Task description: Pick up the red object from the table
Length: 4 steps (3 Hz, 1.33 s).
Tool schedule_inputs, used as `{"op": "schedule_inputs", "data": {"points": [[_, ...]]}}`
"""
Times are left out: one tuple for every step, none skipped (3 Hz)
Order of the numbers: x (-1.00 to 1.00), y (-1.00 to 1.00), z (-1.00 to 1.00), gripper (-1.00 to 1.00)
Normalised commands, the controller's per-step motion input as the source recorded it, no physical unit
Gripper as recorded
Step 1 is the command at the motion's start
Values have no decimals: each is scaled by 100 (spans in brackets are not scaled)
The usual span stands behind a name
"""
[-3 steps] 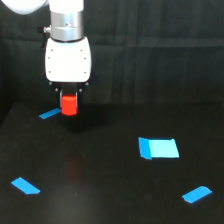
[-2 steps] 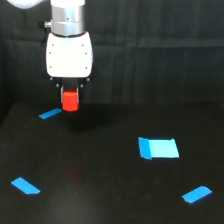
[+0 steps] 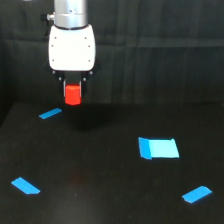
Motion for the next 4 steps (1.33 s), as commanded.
{"op": "schedule_inputs", "data": {"points": [[1,-3,34,-100],[-1,-7,26,-98],[8,-8,27,-93],[-4,-7,12,-100]]}}
